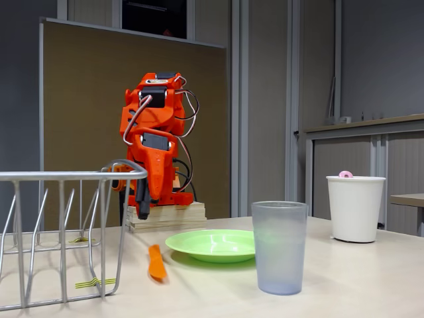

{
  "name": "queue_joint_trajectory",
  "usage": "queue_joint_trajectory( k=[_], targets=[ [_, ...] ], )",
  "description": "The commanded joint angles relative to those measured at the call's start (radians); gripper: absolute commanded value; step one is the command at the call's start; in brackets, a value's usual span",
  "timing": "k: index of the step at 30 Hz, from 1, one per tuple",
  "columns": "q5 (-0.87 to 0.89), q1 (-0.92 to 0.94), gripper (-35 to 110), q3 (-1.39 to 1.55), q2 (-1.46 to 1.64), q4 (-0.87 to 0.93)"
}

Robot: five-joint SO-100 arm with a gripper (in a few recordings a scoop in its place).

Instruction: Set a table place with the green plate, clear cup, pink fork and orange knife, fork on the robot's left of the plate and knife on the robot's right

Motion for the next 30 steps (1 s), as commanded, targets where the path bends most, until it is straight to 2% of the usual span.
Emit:
queue_joint_trajectory(
  k=[1, 5, 8, 14, 18, 23, 28, 30],
  targets=[
    [0.058, 0.02, 40, 0.003, 0.0, 0.035],
    [0.072, 0.002, 47, 0.003, 0.005, 0.026],
    [0.044, -0.055, 45, 0.0, 0.106, 0.046],
    [0.035, -0.272, 31, -0.029, 0.416, 0.138],
    [0.094, -0.46, 23, -0.137, 0.446, 0.153],
    [0.405, -0.657, 17, -0.443, 0.192, 0.272],
    [0.699, -0.824, 28, -0.733, -0.08, 0.448],
    [0.885, -0.89, 25, -0.795, -0.172, 0.451]
  ],
)
